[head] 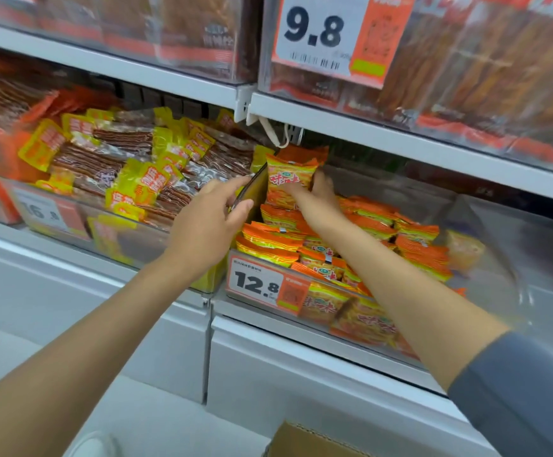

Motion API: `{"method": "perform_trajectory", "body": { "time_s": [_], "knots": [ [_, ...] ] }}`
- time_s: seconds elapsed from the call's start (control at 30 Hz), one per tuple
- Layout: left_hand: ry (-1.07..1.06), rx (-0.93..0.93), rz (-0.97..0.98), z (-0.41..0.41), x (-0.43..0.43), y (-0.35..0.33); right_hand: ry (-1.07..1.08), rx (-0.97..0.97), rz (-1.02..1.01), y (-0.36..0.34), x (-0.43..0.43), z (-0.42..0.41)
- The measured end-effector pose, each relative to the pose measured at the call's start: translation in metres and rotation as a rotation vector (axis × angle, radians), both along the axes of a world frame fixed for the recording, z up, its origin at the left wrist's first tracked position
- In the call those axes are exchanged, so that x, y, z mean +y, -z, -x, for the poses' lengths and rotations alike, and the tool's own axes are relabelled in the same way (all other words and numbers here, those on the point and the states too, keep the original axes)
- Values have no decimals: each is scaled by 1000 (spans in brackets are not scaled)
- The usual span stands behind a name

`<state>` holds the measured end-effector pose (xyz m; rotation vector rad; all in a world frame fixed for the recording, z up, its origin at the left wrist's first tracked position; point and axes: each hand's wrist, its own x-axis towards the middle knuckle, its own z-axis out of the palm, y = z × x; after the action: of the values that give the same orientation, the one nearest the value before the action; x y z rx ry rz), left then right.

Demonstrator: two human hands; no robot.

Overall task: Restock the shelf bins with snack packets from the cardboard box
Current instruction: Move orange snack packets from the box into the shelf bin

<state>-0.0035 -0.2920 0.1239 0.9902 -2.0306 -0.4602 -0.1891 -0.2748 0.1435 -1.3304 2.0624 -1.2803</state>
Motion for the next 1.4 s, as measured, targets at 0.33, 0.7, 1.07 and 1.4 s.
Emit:
{"method": "perform_trajectory", "body": {
  "time_s": [0.33, 0.7, 1.07, 1.4],
  "knots": [
    [-14, -17, 4, 0, 3, -1, 54, -65, 140, -4, 8, 0],
    [-7, -14, -7, 0, 3, 0, 13, 192, 145, 3, 15, -3],
    [-20, -25, -9, 0, 2, 0, 51, 295, 187, 4, 15, -2],
    [-169, -79, 39, 3, 28, -5, -1, 348, 115, -7, 51, 0]
  ]
}}
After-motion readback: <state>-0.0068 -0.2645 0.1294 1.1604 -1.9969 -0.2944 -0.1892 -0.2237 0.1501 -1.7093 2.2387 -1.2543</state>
